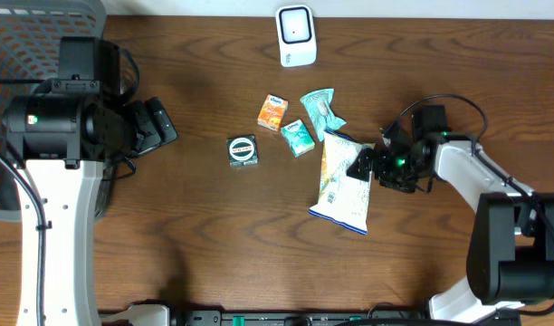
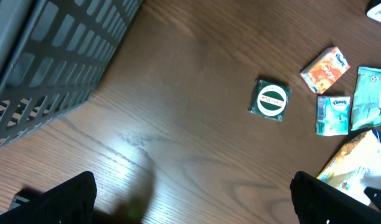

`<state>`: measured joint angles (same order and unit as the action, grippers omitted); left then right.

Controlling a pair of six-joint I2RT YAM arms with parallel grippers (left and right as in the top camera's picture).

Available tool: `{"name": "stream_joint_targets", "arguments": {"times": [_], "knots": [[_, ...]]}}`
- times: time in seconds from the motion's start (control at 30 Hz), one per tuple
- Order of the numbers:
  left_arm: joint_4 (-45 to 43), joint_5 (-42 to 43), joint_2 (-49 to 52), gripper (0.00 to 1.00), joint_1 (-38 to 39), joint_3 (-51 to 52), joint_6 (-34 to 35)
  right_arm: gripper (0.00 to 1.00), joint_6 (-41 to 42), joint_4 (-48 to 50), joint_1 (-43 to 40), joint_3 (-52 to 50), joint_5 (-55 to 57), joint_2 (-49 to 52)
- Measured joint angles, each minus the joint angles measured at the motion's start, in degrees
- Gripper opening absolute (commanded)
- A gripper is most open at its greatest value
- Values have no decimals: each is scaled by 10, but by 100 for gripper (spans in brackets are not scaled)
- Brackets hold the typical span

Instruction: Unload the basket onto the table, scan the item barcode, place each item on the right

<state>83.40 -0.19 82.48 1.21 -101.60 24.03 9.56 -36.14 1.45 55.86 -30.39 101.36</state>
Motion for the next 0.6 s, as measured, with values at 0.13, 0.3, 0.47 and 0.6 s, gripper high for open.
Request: {"name": "stream_joint_targets", "arguments": {"times": [0.13, 0.3, 0.47, 0.6], "knots": [[0, 0, 0, 98, 0, 0, 0, 90, 17, 61, 0, -35, -40, -9], [0, 0, 0, 98, 0, 0, 0, 83, 50, 120, 9, -66, -68, -16], [0, 0, 0, 98, 0, 0, 0, 77, 97, 171, 44, -85, -59, -21], [0, 0, 0, 98, 0, 0, 0, 63, 128, 199, 73, -92, -41, -20]]}}
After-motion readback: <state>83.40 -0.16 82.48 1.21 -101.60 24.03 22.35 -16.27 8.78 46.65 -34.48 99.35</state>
